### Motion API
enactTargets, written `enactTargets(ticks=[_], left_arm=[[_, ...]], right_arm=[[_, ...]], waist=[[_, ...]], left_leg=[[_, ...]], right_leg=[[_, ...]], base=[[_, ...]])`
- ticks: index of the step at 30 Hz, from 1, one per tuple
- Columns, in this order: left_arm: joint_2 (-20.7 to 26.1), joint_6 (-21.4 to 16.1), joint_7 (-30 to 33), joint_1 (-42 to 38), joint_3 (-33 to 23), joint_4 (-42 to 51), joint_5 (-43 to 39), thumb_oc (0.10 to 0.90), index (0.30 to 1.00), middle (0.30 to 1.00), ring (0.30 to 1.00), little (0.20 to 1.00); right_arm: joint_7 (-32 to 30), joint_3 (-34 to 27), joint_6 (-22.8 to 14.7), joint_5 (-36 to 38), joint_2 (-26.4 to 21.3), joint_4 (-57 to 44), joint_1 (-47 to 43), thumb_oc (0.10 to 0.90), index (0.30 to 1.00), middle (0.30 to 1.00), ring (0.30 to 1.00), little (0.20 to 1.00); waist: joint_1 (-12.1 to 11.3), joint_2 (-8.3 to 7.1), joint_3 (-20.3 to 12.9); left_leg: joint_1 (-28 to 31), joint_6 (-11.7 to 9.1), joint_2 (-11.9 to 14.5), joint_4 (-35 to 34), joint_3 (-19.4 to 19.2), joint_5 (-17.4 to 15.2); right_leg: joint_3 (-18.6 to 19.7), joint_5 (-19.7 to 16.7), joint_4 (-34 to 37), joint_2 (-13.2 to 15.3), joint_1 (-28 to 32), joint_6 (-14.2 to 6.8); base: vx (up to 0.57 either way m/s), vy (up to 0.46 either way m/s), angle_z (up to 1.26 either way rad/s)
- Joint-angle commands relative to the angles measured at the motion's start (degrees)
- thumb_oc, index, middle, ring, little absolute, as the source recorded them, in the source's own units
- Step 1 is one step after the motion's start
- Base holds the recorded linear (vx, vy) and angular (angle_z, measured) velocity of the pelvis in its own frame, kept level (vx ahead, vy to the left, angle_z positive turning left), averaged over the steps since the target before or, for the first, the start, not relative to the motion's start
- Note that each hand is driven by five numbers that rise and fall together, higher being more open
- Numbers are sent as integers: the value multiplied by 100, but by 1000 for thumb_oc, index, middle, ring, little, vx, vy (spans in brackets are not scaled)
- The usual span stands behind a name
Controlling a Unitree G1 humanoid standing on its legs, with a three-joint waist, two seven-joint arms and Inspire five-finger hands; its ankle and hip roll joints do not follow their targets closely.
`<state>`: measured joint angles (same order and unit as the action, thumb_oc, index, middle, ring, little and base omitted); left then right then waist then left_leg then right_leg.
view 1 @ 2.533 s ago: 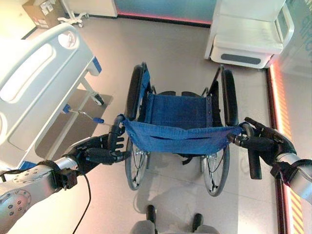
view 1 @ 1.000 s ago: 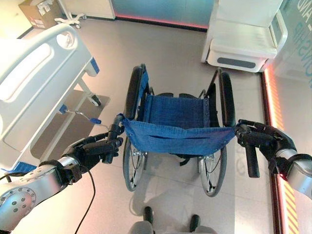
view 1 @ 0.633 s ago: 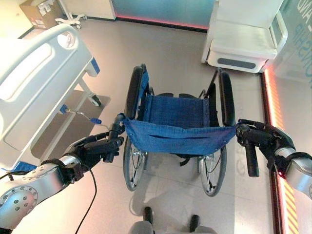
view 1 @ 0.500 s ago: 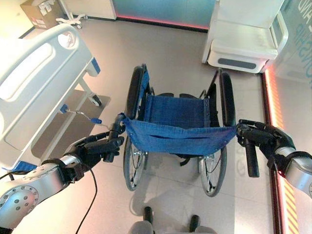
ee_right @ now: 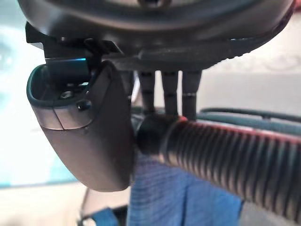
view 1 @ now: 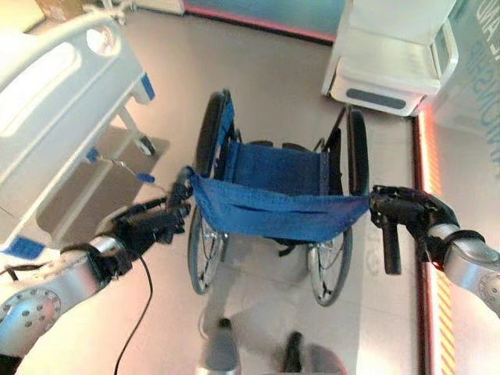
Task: Push the wheelchair next to the bed
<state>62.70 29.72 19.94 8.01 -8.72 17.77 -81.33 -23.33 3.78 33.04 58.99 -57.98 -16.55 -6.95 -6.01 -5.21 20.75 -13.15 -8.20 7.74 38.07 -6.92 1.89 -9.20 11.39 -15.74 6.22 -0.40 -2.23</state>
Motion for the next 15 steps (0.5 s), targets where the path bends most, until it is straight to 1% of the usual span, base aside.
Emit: enactTargets(ticks=[1, 2, 3, 4, 5, 7, 8, 9, 11, 12, 14, 15], left_arm=[[-440, -212, -367, -170, -266, 442, -367, 400, 300, 300, 300, 300], [-442, -185, -380, -130, -309, 438, -360, 400, 300, 300, 300, 300], [-429, -184, -406, -71, -347, 407, -352, 400, 300, 300, 300, 300], [-418, -221, -460, 43, -386, 364, -333, 400, 300, 300, 300, 300], [-406, -233, -510, 130, -435, 333, -324, 400, 300, 300, 300, 300], [-436, -246, -580, 223, -473, 300, -265, 400, 300, 300, 300, 300], [-440, -263, -596, 295, -521, 291, -258, 400, 300, 300, 300, 300], [-439, -282, -612, 316, -540, 257, -252, 400, 300, 300, 300, 300], [-446, -326, -653, 300, -506, 197, -194, 400, 300, 300, 300, 300], [-462, -297, -725, 255, -498, 136, -112, 400, 300, 300, 300, 300], [-464, -251, -733, 230, -494, 121, -51, 400, 300, 300, 300, 300], [-485, -163, -808, 199, -539, 68, 92, 400, 300, 300, 300, 300]], right_arm=[[752, 205, -96, -542, -343, -249, 292, 400, 300, 300, 300, 300], [761, 240, -94, -521, -362, -254, 245, 400, 300, 300, 300, 300], [779, 308, -126, -500, -382, -249, 196, 400, 300, 300, 300, 300], [847, 394, -221, -501, -392, -208, 184, 400, 300, 300, 300, 300], [899, 405, -282, -471, -406, -186, 197, 400, 300, 300, 300, 300], [950, 426, -326, -434, -412, -168, 195, 400, 300, 300, 300, 300], [968, 417, -331, -339, -468, -196, 160, 400, 300, 300, 300, 300], [985, 449, -346, -282, -496, -197, 93, 400, 300, 300, 300, 300], [984, 469, -369, -211, -509, -218, 60, 400, 300, 300, 300, 300], [962, 422, -330, -121, -494, -251, 27, 400, 300, 300, 300, 300], [931, 387, -303, -74, -468, -250, 16, 400, 300, 300, 300, 300], [882, 340, -267, -30, -408, -239, -31, 400, 300, 300, 300, 300]], waist=[[193, 268, -124], [140, 310, -117], [37, 402, -132], [-90, 478, -135], [-152, 519, -153], [-218, 542, -155], [-266, 528, -187], [-298, 490, -226], [-328, 447, -282], [-388, 359, -370], [-425, 326, -425], [-485, 253, -495]], left_leg=[[-485, 378, -162, -662, -148, 729], [-456, 318, -123, -1046, -213, 881], [-464, 238, -111, -1815, -180, 1112], [-452, 141, -146, -2531, -24, 1410], [-432, 104, -129, -2765, 59, 1519], [-353, 44, -169, -3089, 212, 1647], [-277, 115, -220, -3091, 269, 1434], [-158, 216, -296, -3111, 242, 1101], [-128, 312, -372, -3031, 194, 826], [-173, 462, -544, -2775, 122, 417], [-221, 528, -614, -2632, 102, 275], [-234, 661, -784, -2427, 102, 84]], right_leg=[[-137, -540, 748, -726, 593, 188], [-150, -485, 744, -796, 689, 180], [-133, -411, 752, -913, 839, 146], [-72, -329, 814, -1004, 1081, 112], [-23, -273, 865, -1051, 1215, 111], [49, -181, 911, -1079, 1420, 94], [92, -108, 918, -1036, 1506, 63], [100, -34, 887, -958, 1550, 2], [77, 57, 843, -885, 1595, -52], [65, 185, 743, -771, 1683, -157], [18, 286, 605, -718, 1704, -186], [-72, 326, 227, -620, 1711, -277]], base=[[367, 16, -15], [457, 53, -21], [535, 119, -7], [611, 159, -7], [490, 132, -15], [351, 112, -48], [399, 162, -92], [381, 169, -94], [357, 176, -106], [368, 197, -83], [400, 214, -12], [392, 214, 2]])
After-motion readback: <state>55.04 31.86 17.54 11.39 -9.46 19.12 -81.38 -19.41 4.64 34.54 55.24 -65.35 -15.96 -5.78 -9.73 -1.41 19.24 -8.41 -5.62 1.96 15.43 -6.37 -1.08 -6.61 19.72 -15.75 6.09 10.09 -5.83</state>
